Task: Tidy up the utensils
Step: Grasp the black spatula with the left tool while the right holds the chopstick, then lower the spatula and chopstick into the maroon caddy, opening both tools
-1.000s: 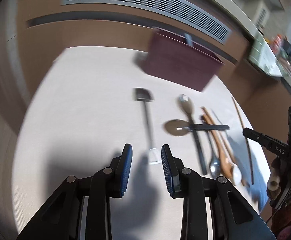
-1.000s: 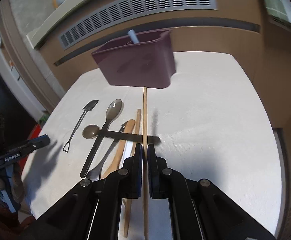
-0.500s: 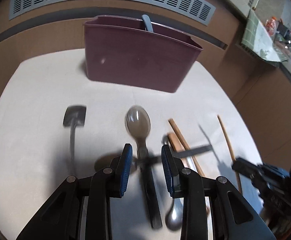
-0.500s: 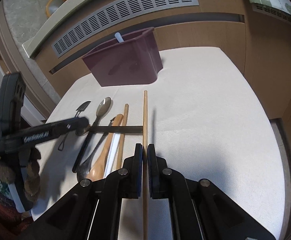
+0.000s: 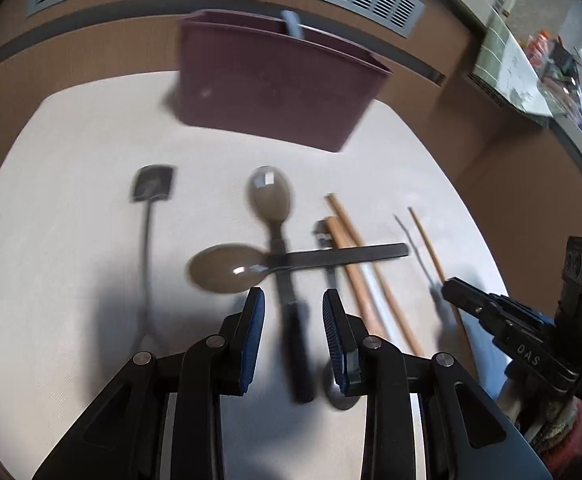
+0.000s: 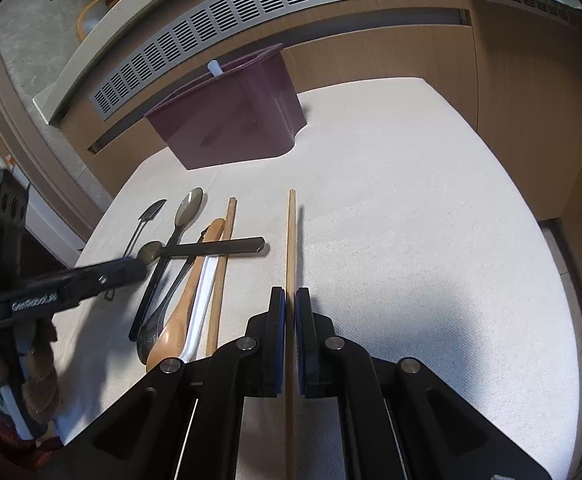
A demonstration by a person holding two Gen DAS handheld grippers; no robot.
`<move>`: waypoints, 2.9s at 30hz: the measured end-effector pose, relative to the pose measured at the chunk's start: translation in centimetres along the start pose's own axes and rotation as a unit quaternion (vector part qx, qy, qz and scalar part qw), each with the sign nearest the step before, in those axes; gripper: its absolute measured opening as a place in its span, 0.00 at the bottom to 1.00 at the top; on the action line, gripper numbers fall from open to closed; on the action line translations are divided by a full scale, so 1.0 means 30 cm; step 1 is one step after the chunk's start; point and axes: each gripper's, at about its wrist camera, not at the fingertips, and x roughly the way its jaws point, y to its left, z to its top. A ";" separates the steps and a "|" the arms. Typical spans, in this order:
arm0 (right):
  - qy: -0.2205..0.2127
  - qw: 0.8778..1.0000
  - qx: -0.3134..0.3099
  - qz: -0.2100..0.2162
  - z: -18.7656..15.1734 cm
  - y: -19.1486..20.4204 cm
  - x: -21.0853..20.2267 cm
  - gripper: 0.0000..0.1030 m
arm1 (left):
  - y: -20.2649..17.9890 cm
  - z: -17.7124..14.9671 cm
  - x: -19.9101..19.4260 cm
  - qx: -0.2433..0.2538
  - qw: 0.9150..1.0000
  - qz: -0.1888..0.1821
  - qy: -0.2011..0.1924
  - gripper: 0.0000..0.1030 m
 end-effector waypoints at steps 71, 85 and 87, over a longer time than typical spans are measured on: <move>-0.074 0.988 -0.121 -0.060 0.221 0.260 -0.142 0.05 | 0.077 0.072 -0.320 0.045 0.980 0.071 -0.179 0.32; -0.203 0.968 -0.141 -0.049 0.471 0.382 -0.416 0.05 | 0.029 0.285 -0.585 0.047 0.965 0.041 -0.253 0.01; -0.213 0.965 -0.146 -0.054 0.488 0.392 -0.443 0.05 | 0.055 0.298 -0.571 0.036 0.969 0.045 -0.242 0.02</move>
